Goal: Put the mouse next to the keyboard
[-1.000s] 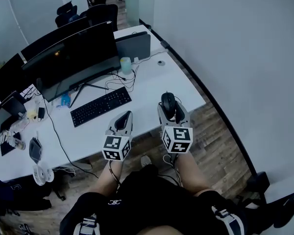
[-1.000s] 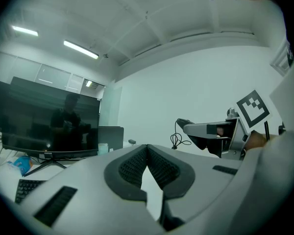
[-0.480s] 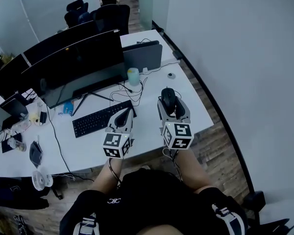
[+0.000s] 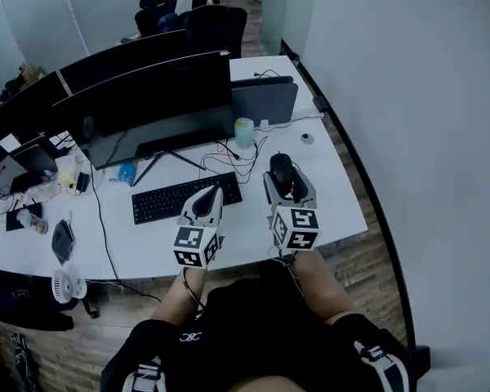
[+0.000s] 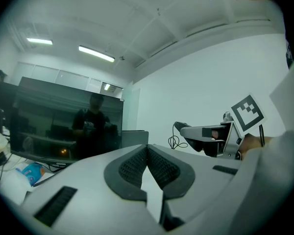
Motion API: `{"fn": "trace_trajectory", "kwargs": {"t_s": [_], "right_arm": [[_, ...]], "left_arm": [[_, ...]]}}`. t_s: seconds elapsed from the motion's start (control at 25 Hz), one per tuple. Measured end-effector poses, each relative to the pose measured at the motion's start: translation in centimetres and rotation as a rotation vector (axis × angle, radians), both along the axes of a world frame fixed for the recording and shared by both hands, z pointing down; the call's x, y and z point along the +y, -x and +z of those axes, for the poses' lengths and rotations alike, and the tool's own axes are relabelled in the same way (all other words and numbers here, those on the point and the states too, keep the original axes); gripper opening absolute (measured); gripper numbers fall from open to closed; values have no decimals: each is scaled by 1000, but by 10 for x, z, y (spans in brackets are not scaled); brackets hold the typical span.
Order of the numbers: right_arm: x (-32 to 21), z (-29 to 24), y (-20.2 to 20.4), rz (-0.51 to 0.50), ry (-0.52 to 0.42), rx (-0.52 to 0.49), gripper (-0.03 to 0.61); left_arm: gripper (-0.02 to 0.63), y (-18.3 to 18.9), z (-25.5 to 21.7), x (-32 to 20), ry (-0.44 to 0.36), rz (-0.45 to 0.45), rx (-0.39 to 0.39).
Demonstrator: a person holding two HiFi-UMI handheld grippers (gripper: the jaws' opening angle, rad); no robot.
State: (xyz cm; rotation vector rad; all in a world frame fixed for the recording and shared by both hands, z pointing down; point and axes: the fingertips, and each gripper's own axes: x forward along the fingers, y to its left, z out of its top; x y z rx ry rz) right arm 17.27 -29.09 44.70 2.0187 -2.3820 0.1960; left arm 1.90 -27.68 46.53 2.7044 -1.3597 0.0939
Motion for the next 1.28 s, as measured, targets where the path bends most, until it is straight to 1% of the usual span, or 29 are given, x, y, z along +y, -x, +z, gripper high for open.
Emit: {"fn": "trace_trajectory", "kwargs": {"t_s": [0.12, 0.32, 0.64, 0.8, 1.0, 1.28], "right_arm": [[-18, 5, 4, -24, 2, 2, 293], [-54, 9, 5, -65, -2, 9, 293], [-122, 31, 1, -91, 43, 7, 293], [-150, 50, 4, -108, 90, 7, 293], [-175, 88, 8, -129, 172, 2, 295], [-184, 141, 12, -136, 270, 24, 295]], "left_arm": [[14, 8, 4, -12, 5, -38, -8], [14, 11, 4, -43, 5, -91, -17], [14, 7, 9, -96, 26, -123, -40], [14, 7, 14, -118, 46, -140, -41], [14, 13, 30, -136, 87, -166, -39], [14, 23, 57, -145, 146, -196, -48]]}}
